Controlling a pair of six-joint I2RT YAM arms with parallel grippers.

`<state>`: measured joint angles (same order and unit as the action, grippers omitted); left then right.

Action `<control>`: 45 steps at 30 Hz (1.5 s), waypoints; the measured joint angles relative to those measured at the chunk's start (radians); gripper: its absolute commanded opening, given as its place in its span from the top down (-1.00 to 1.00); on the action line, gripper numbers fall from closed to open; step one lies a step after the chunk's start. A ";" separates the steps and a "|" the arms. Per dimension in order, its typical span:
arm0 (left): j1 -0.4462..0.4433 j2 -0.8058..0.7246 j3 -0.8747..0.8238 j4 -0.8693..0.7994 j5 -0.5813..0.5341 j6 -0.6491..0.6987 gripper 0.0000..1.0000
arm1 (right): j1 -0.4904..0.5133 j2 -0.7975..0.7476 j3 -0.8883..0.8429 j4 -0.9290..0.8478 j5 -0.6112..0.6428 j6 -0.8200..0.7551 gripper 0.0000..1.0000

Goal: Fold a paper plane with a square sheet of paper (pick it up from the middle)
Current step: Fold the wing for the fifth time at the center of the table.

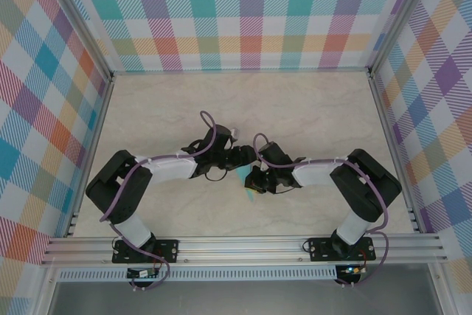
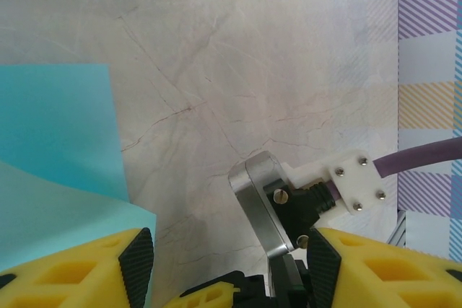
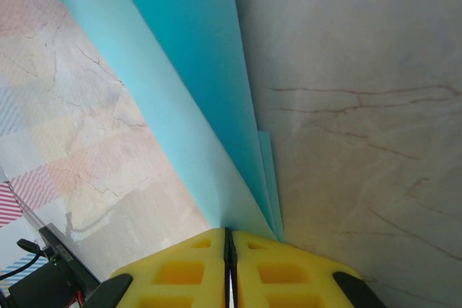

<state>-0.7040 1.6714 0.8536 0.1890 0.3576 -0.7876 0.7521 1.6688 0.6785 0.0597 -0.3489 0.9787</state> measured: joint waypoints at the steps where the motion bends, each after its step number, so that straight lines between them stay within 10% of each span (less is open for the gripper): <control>1: 0.001 0.006 0.000 0.000 0.000 0.000 -0.19 | 0.000 0.002 0.002 0.000 -0.001 0.000 0.78; 45: 0.189 0.171 0.047 -0.006 0.203 0.042 -0.12 | -0.004 0.005 0.010 -0.018 -0.012 -0.071 0.79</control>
<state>-0.5148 1.8427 0.9001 0.1829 0.5602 -0.7456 0.7483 1.6741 0.6884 0.0414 -0.3611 0.9073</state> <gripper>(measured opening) 0.557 0.105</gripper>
